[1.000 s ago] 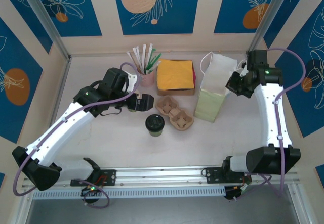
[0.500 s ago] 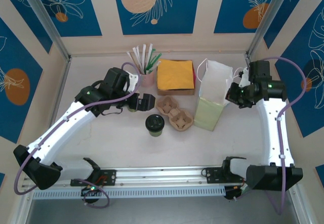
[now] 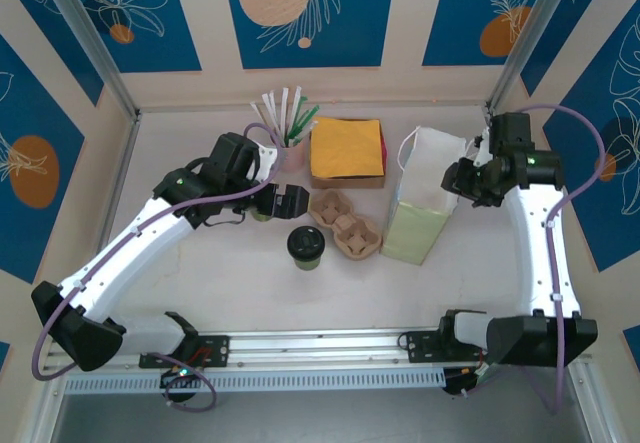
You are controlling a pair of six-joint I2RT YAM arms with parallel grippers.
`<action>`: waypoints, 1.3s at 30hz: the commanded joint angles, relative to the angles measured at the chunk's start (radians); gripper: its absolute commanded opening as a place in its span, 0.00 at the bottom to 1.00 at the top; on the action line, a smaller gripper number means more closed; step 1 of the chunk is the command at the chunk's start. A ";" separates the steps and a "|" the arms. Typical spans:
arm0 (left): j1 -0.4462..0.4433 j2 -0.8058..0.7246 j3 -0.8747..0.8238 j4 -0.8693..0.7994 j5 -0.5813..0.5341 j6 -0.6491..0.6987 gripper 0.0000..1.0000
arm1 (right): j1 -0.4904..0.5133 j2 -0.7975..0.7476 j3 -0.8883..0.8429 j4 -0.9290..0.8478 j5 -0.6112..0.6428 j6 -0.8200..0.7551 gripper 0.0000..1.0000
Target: Pack the takeout coffee
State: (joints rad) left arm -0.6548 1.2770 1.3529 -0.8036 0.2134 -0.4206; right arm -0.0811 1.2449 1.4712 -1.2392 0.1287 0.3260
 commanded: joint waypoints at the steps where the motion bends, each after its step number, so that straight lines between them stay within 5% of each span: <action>1: 0.009 -0.002 0.002 -0.002 0.014 -0.017 1.00 | 0.004 0.039 0.050 0.024 0.046 0.002 0.48; 9: 0.009 -0.004 0.002 -0.007 0.000 -0.020 1.00 | 0.010 0.114 0.064 0.106 0.019 -0.062 0.44; 21: 0.009 0.001 0.005 -0.006 0.000 -0.020 1.00 | 0.090 0.103 0.015 0.158 0.031 -0.173 0.01; 39: 0.008 -0.004 -0.003 -0.011 0.003 -0.020 1.00 | 0.139 0.128 0.010 0.174 -0.195 -0.172 0.01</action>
State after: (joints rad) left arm -0.6548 1.2789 1.3529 -0.8040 0.2127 -0.4389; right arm 0.0505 1.3579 1.4677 -1.0615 0.0025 0.1577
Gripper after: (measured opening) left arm 0.998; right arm 0.058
